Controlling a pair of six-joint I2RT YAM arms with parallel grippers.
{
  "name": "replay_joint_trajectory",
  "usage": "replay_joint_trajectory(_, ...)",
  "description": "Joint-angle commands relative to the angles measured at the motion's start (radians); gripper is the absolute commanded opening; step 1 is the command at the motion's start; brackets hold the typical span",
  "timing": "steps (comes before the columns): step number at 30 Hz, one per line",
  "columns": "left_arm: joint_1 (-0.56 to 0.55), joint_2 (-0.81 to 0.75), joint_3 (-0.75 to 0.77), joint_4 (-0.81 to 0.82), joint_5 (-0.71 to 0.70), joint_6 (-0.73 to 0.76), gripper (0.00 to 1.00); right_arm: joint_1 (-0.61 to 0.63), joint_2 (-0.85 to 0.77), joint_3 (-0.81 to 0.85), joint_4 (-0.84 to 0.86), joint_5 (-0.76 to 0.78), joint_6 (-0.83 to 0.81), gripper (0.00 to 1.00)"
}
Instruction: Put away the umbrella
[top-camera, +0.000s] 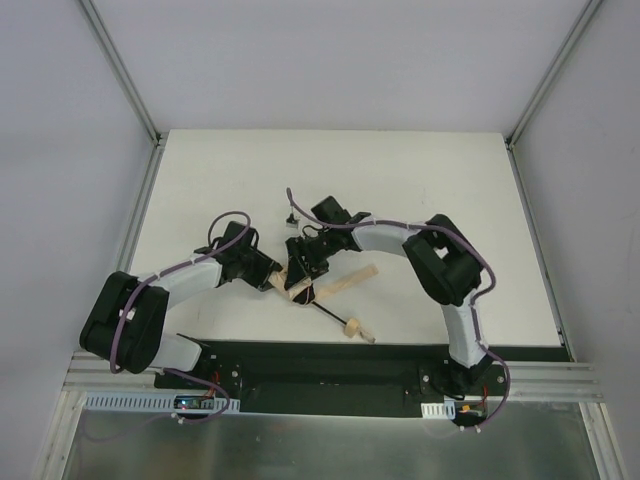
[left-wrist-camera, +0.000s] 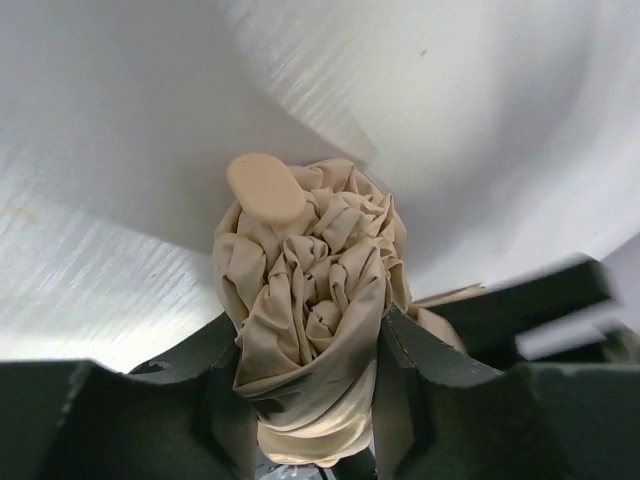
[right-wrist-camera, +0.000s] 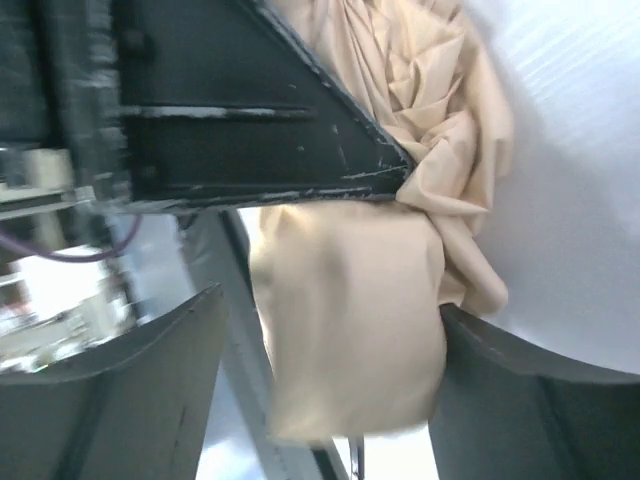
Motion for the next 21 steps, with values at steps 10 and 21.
replay_joint_trajectory(10,-0.005,0.055,0.097,-0.360,0.049,-0.076,0.00,0.310,-0.372,-0.028,-0.173,0.982,-0.447,0.95)
replay_joint_trajectory(21,0.027,0.079,0.132,-0.430,0.087,-0.128,0.00,0.398,-0.207,-0.037,-0.104,1.010,-0.447,0.89)
